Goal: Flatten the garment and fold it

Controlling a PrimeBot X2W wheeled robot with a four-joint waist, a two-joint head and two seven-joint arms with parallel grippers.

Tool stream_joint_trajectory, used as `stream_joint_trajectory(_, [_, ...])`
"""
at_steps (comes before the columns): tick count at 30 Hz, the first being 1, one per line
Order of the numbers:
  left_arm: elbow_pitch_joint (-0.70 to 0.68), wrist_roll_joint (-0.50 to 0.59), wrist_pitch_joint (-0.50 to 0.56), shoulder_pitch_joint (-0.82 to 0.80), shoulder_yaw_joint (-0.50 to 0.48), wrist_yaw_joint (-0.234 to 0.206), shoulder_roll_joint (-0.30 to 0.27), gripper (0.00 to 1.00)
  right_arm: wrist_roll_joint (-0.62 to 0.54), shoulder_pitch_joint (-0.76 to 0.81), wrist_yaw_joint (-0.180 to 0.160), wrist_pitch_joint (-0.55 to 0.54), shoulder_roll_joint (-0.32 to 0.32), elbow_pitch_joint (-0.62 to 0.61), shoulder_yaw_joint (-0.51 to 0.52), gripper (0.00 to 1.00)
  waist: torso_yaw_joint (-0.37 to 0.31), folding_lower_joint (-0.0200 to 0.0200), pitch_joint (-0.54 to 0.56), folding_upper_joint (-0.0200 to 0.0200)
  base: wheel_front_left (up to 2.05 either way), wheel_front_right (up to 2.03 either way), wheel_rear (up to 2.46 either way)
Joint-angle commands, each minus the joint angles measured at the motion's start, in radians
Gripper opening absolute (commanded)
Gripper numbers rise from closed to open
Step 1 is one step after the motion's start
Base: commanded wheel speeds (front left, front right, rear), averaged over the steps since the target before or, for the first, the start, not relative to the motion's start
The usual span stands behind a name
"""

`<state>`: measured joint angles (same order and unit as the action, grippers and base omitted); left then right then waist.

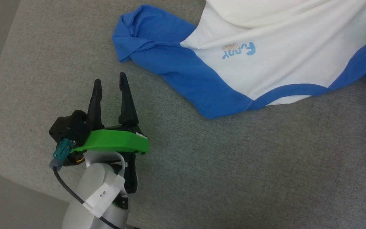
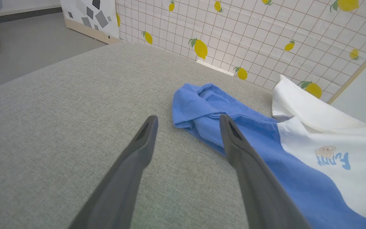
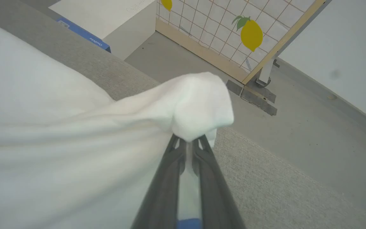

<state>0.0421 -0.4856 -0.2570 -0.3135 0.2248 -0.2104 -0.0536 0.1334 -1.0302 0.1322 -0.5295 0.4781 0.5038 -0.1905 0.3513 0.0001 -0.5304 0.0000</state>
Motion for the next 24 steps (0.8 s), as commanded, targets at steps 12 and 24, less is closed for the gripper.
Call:
stream_joint_trajectory(12, [0.066, 0.001, -0.005, 0.033, -0.040, 0.016, 0.003, 1.00, 0.168, 0.145, -0.002, 0.197, -0.110, 0.010, 0.115, 1.00, -0.100, -0.0001, 0.200, 0.0000, 0.00, 0.00, 0.00])
stream_joint_trajectory(24, [0.128, -0.025, 0.002, 0.112, -0.061, 0.036, 0.000, 1.00, 0.287, 0.672, -0.002, 0.367, -0.262, -0.303, 0.341, 1.00, -0.219, -0.0001, 0.339, 0.0000, 0.00, 0.00, 0.00])
